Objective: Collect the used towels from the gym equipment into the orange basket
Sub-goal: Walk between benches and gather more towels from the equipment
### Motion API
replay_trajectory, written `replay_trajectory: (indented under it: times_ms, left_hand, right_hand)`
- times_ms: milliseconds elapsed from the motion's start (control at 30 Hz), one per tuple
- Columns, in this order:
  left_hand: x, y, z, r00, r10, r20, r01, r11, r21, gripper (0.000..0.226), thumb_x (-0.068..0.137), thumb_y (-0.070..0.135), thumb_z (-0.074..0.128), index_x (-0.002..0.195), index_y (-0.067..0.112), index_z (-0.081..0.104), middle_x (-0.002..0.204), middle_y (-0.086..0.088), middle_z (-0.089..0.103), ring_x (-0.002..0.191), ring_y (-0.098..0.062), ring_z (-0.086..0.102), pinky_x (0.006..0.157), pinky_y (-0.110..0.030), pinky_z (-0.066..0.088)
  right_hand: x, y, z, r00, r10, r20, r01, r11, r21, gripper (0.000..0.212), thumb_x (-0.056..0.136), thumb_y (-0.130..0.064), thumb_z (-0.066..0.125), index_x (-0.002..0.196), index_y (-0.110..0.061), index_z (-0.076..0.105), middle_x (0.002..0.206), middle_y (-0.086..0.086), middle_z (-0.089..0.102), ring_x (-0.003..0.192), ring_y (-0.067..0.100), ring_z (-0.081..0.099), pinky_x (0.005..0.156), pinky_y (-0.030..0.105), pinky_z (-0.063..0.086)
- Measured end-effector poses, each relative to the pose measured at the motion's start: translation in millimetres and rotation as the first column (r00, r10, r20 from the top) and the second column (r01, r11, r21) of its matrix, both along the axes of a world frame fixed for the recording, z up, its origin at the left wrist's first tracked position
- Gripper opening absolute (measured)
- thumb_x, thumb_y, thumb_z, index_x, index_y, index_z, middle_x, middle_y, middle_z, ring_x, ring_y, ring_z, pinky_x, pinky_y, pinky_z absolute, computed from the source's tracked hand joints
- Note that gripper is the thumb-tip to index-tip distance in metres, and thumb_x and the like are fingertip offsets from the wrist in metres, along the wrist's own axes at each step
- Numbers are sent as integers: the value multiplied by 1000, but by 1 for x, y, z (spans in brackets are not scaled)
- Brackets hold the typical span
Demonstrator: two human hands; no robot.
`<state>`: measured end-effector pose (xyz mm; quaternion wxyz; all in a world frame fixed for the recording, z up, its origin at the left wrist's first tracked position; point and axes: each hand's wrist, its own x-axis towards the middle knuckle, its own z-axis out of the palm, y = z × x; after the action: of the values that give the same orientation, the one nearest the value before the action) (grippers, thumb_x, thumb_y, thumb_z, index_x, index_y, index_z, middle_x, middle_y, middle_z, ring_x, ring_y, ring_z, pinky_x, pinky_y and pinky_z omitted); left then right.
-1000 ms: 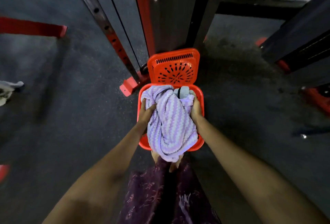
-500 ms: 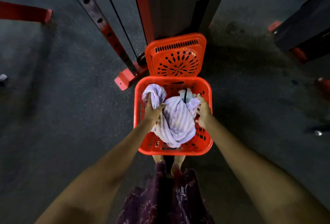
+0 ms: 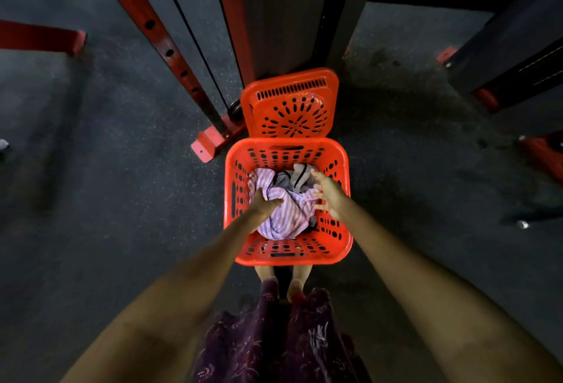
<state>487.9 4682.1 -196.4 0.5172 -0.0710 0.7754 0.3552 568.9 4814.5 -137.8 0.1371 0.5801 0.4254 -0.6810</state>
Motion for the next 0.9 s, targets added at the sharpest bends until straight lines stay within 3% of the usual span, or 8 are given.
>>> replay_trajectory:
  times_ms: [100,200,333,400,533,667,767,900]
  left_hand:
    - [-14,-3,29,996,50,-70,-47,998,52,79,86,13,66,148,1,19,150,-13,32,137,-28,36,111,-40,34]
    - [-40,1,69,985,86,-149,-71,992,103,69,81,23,69,138,3,34,131,-7,51,126,-26,48,106,-36,40]
    - [-79,1,156,949,164,-269,-98,965,244,48,91,10,59,134,1,41,121,-13,55,110,-22,53,99,-37,46]
    - [-104,0,189,919,241,-312,-120,925,359,43,90,3,57,131,-1,45,117,-13,57,109,-21,52,91,-33,48]
    - [-131,-22,279,853,329,-404,-134,888,441,60,95,13,53,146,0,25,146,-10,39,135,-21,39,111,-29,32]
    - [-161,-75,359,763,439,-474,-177,848,500,69,96,23,53,150,6,14,151,-12,32,135,-18,36,110,-26,29]
    - [-176,-120,393,673,544,-500,-254,806,534,75,95,29,54,151,6,9,156,-9,21,144,-21,24,115,-29,21]
    - [-176,-180,414,556,677,-482,-384,724,573,76,93,30,55,150,1,13,151,-8,29,139,-21,34,111,-27,29]
  right_hand:
    - [-11,1,33,994,103,-27,-101,992,74,49,96,-40,47,137,-12,45,146,15,42,130,31,43,102,46,37]
    - [-33,0,71,980,193,-41,-180,960,216,46,96,-36,49,132,-7,50,138,14,50,120,30,51,93,40,41]
    - [-74,-13,142,930,350,-110,-281,874,397,56,94,-33,54,141,-6,41,146,11,43,133,24,42,106,32,34]
    - [-97,-24,180,889,437,-137,-334,823,459,53,96,-27,51,141,-2,39,146,14,43,130,21,44,104,26,33]
    - [-136,-56,250,799,556,-229,-372,756,538,50,100,-20,43,143,3,33,150,15,35,139,22,34,105,24,31]
    - [-182,-106,321,673,664,-326,-401,697,594,52,100,-31,41,143,-3,36,149,8,38,138,22,35,82,19,40]
    - [-200,-145,353,591,692,-415,-427,705,566,60,96,-44,44,145,-10,35,152,1,34,140,18,32,109,32,29]
    - [-211,-188,375,461,760,-458,-513,649,562,52,99,-41,39,143,-14,39,149,1,38,139,19,33,110,35,30]
